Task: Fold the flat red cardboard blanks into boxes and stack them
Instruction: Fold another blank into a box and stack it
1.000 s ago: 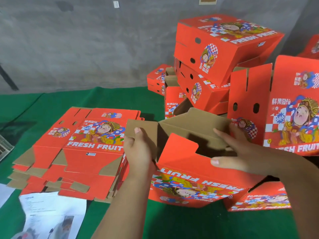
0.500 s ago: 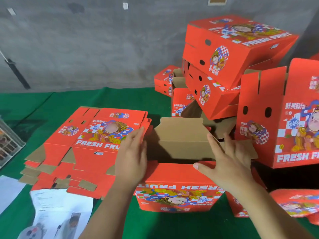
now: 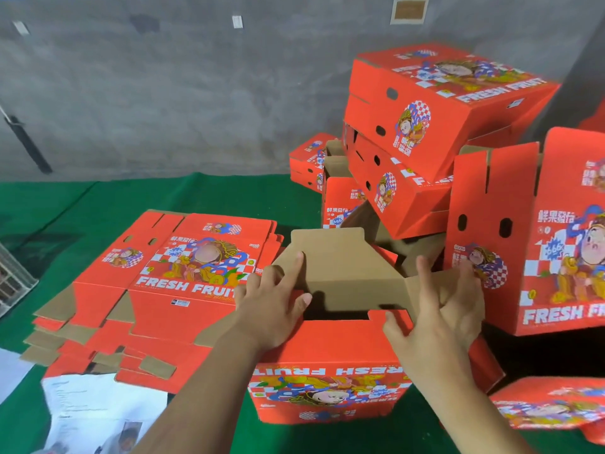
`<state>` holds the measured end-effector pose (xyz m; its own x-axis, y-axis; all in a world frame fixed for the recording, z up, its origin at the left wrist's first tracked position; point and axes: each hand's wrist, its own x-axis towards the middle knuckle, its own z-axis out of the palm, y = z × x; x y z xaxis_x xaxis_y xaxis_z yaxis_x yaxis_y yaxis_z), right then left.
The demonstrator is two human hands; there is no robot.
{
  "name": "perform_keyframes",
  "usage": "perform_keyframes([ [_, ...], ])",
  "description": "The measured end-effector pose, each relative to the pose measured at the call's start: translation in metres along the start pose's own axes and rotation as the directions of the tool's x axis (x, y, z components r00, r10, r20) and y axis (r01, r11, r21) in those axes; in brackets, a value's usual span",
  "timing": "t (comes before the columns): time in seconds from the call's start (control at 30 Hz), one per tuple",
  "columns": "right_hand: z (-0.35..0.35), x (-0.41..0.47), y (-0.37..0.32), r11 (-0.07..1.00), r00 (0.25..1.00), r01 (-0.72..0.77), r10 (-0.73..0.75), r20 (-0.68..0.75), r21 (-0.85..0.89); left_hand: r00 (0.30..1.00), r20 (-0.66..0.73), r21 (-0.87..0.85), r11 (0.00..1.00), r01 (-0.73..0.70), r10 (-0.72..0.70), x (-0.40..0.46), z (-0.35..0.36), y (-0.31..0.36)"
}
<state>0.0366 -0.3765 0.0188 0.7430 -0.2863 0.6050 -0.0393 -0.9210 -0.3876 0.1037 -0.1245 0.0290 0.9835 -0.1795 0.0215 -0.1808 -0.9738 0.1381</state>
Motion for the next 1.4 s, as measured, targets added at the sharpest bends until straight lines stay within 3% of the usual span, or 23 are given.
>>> perform_keyframes([
  [0.1,-0.001,-0.006,0.002,0.995,0.993,-0.027,0.038,-0.113,0.095,0.994,-0.073,-0.001,0.997,0.078,-0.077,0.002,0.010,0.002],
  [0.2,0.001,-0.020,0.004,0.919,0.995,-0.094,0.091,0.025,0.382,0.992,-0.056,-0.142,0.984,0.108,-0.117,0.007,0.015,-0.003],
  [0.27,-0.001,-0.022,0.004,0.871,0.987,-0.085,0.005,0.162,0.485,0.997,-0.013,-0.191,0.979,0.071,-0.075,0.008,0.015,-0.008],
  [0.37,0.000,-0.015,0.006,0.917,0.970,0.107,-0.181,0.164,0.384,0.996,-0.075,-0.341,0.940,0.012,-0.039,0.010,0.011,-0.010],
  [0.43,0.006,-0.013,0.006,0.929,0.954,0.156,-0.229,0.191,0.335,0.985,-0.170,-0.591,0.803,-0.070,-0.039,0.011,0.010,-0.010],
  [0.5,0.011,-0.013,0.008,0.928,0.953,0.117,-0.205,0.223,0.353,0.967,-0.239,-0.801,0.580,-0.149,-0.082,0.010,0.010,-0.012],
  [0.6,0.015,-0.009,0.010,0.907,0.954,0.009,-0.134,0.270,0.421,0.955,-0.180,-0.943,0.316,-0.100,-0.237,0.006,0.014,-0.017],
  [0.67,0.016,-0.006,0.008,0.870,0.951,-0.118,-0.040,0.306,0.479,0.963,-0.107,-0.985,0.155,-0.070,-0.249,0.004,0.017,-0.019],
  [0.7,0.017,-0.005,0.006,0.844,0.948,-0.179,0.011,0.318,0.505,0.972,-0.095,-0.985,0.161,-0.061,-0.214,0.003,0.018,-0.019],
  [0.73,0.019,-0.006,0.006,0.830,0.944,-0.224,0.053,0.326,0.512,0.980,-0.112,-0.965,0.253,-0.068,-0.162,0.002,0.018,-0.019],
  [0.83,0.022,-0.006,0.010,0.872,0.894,-0.301,0.116,0.433,0.387,0.989,-0.144,-0.681,0.724,-0.110,0.015,0.001,0.018,-0.025],
  [0.87,0.023,-0.004,0.012,0.889,0.856,-0.322,0.125,0.502,0.327,0.990,-0.129,-0.572,0.811,-0.123,0.059,0.001,0.016,-0.026],
  [1.0,0.029,0.006,0.022,0.963,0.745,-0.242,0.107,0.658,0.117,1.000,-0.013,-0.188,0.982,-0.019,0.016,0.002,0.016,-0.003],
  [1.03,0.032,0.007,0.021,0.974,0.736,-0.216,0.113,0.667,0.073,1.000,-0.007,-0.100,0.995,0.009,-0.010,0.001,0.018,0.003],
  [1.1,0.036,0.007,0.018,0.980,0.739,-0.201,0.150,0.656,0.003,0.999,-0.019,-0.083,0.996,0.026,-0.028,-0.002,0.024,0.006],
  [1.23,0.039,0.005,0.016,0.977,0.757,-0.214,0.177,0.629,-0.017,0.992,-0.120,-0.381,0.924,-0.016,-0.033,-0.005,0.027,-0.006],
  [1.3,0.037,0.005,0.017,0.972,0.748,-0.234,0.177,0.640,0.004,0.971,-0.173,-0.555,0.831,0.040,-0.163,-0.007,0.027,-0.009],
  [1.37,0.035,0.004,0.019,0.967,0.729,-0.251,0.169,0.663,0.030,0.952,-0.067,-0.677,0.714,0.177,-0.300,-0.010,0.029,-0.013],
  [1.4,0.034,0.004,0.020,0.966,0.718,-0.257,0.169,0.675,0.032,0.953,0.015,-0.712,0.666,0.223,-0.303,-0.012,0.030,-0.014],
])
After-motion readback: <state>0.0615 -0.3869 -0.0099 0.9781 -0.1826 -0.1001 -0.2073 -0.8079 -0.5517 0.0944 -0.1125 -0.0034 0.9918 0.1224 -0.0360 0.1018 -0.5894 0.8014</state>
